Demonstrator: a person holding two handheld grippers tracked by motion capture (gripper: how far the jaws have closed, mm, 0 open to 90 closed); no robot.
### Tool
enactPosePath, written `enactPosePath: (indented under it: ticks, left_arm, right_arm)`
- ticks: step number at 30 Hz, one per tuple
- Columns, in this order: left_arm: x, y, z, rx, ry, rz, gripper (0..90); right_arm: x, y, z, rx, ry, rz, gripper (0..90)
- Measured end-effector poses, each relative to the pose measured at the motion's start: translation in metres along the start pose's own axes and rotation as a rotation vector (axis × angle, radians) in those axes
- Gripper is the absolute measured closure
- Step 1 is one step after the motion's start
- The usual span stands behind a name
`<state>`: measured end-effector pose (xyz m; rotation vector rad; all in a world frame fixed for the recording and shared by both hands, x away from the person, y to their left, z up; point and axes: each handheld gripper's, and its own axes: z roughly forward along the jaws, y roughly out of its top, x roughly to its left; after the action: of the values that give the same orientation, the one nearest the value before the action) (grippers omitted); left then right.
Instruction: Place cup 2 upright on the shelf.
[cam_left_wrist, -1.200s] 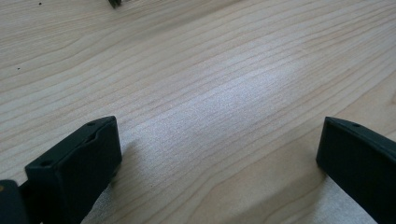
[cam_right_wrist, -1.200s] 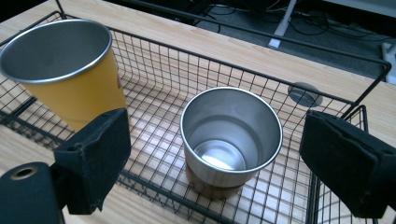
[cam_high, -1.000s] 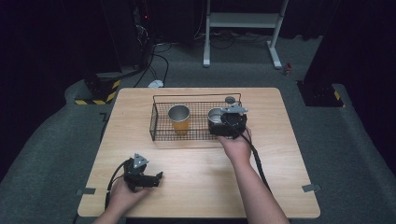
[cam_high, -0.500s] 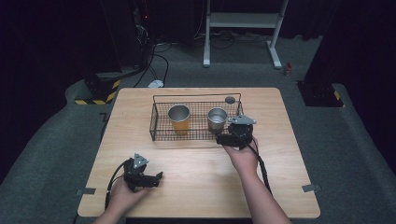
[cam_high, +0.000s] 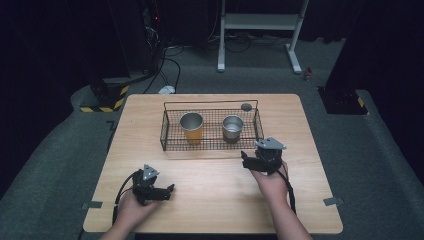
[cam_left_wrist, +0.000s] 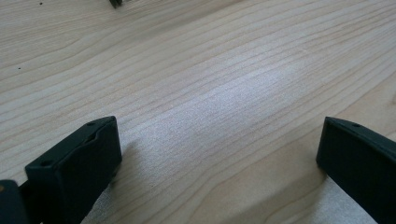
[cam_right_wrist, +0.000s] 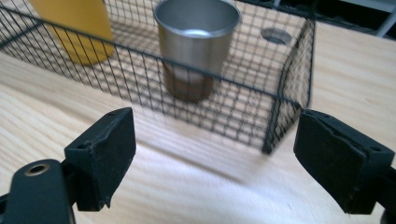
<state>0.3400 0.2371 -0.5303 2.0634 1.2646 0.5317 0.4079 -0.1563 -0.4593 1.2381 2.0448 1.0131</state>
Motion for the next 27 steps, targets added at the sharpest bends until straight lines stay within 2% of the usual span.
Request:
enactPosePath:
  ticks: [11,18,23,25,27]
  left_arm:
    - [0.000,0.000,0.000,0.000,0.000,0.000,0.3]
    - [0.000,0.000,0.000,0.000,0.001,0.001,0.2]
    - [0.000,0.000,0.000,0.000,0.000,0.000,0.2]
    - [0.000,0.000,0.000,0.000,0.001,0.000,0.2]
    - [0.000,0.000,0.000,0.000,0.001,0.000,0.2]
  right_arm:
    - [-0.027,-0.051,-0.014,0.057,-0.044,0.039,13.0]
    - [-0.040,-0.083,-0.021,0.118,-0.060,0.059,12.9]
    - [-0.042,-0.098,-0.022,0.173,-0.057,0.076,12.5]
    - [-0.042,-0.099,-0.024,0.173,-0.066,0.066,12.5]
    - [-0.044,-0.100,-0.024,0.180,-0.047,0.087,12.6]
